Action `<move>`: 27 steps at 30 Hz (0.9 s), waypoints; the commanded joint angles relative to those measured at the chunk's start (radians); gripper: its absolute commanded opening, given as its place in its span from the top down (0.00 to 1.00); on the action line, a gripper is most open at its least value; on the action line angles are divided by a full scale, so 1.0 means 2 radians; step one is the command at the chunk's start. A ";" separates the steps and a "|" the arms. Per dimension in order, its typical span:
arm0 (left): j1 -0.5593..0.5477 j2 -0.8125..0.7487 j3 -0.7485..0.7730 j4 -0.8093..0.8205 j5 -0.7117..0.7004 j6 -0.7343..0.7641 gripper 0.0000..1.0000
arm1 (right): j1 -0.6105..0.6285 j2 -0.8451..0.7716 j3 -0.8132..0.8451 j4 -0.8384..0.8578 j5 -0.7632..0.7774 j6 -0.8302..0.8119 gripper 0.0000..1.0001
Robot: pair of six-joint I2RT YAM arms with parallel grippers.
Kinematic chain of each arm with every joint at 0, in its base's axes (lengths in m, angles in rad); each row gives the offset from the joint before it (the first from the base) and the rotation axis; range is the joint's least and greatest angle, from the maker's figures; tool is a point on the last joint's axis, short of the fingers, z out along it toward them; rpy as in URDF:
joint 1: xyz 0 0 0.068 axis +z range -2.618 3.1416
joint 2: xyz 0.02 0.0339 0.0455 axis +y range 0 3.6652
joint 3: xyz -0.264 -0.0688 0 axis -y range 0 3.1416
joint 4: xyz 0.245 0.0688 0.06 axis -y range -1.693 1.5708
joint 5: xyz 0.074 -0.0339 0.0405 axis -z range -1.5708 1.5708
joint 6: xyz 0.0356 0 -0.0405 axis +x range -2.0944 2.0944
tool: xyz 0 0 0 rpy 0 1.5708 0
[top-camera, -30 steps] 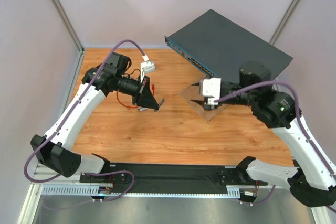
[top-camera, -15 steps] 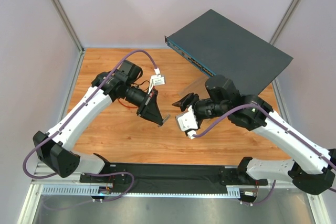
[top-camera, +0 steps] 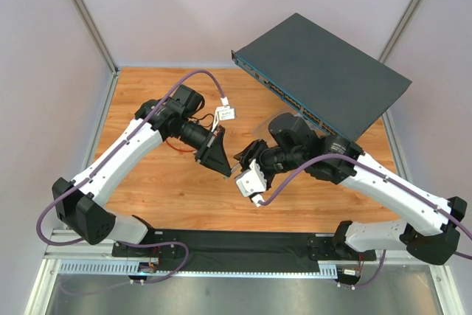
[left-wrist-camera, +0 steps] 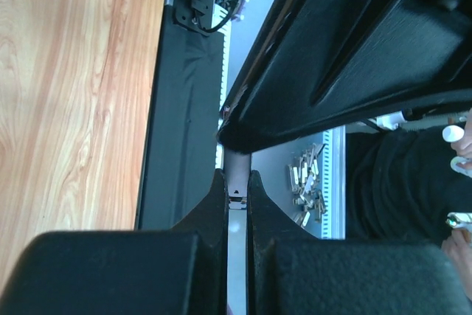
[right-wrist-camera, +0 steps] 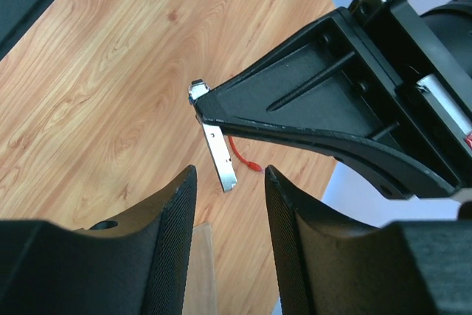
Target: Insert the plug into the switch port
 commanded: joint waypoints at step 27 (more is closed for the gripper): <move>0.153 -0.184 -0.019 0.221 -0.140 -0.042 0.30 | -0.085 0.094 0.118 -0.031 -0.059 0.380 1.00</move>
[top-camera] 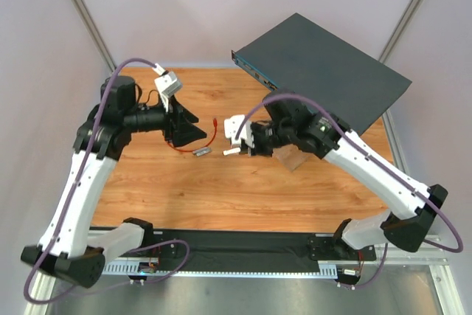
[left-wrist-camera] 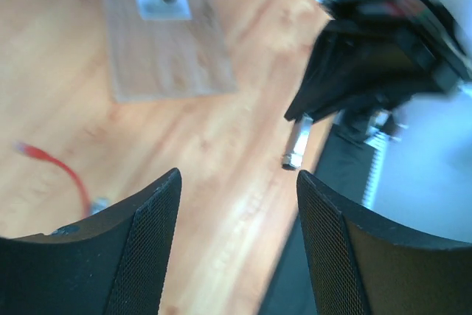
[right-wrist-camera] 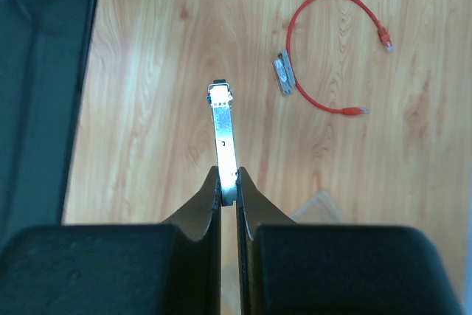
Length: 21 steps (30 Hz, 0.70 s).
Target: Insert the plug into the switch port
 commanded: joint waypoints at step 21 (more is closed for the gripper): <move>-0.180 -0.180 -0.202 0.084 -0.257 0.455 0.47 | -0.098 0.159 0.092 0.041 -0.332 0.479 1.00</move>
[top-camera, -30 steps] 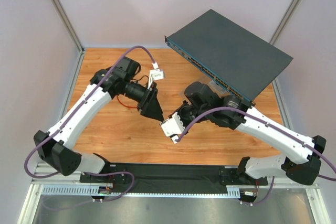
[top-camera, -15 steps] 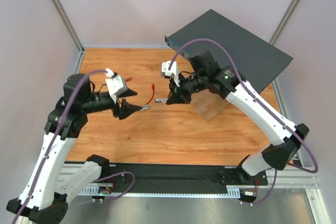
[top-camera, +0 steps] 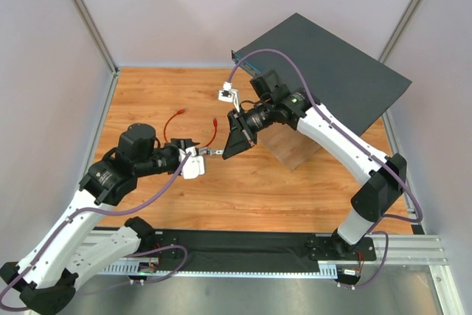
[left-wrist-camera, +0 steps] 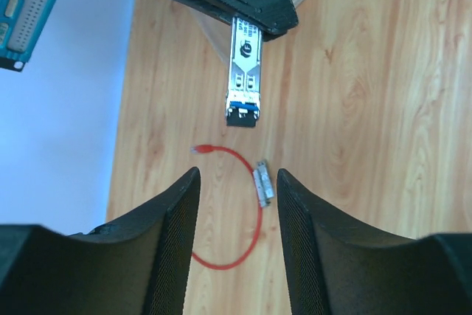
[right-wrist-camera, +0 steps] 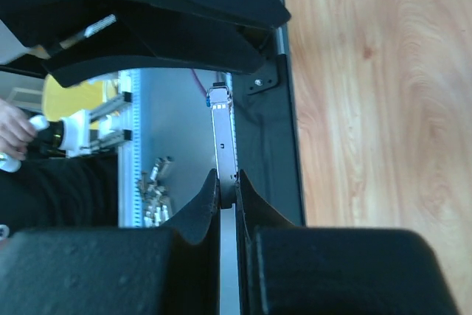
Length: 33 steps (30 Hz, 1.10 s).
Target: Insert the plug into the switch port
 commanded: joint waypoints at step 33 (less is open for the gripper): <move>-0.057 0.056 0.020 0.068 -0.005 0.009 0.72 | -0.001 0.019 -0.005 0.053 -0.047 0.098 1.00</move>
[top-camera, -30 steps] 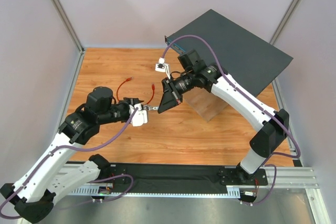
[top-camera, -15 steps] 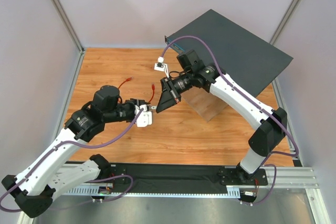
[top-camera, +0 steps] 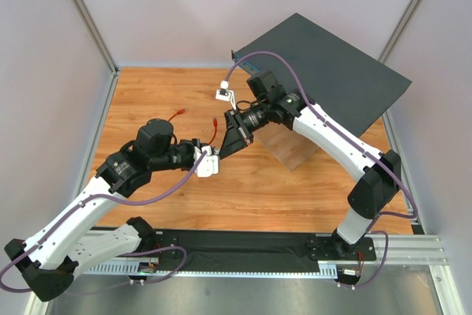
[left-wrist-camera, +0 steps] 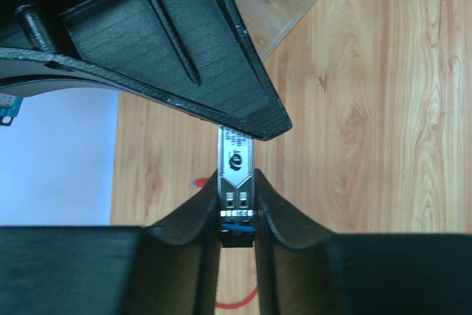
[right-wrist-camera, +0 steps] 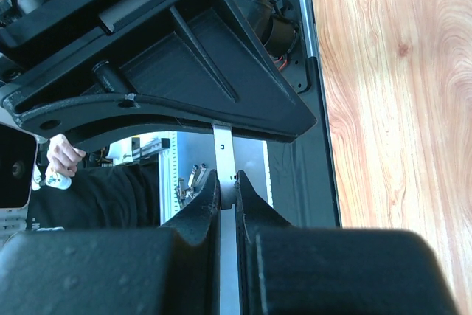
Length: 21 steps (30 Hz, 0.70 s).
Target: Insert the plug into the switch port
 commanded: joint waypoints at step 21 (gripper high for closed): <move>-0.006 0.071 0.107 0.000 -0.048 -0.324 1.00 | -0.103 -0.156 0.059 0.065 0.195 0.024 0.16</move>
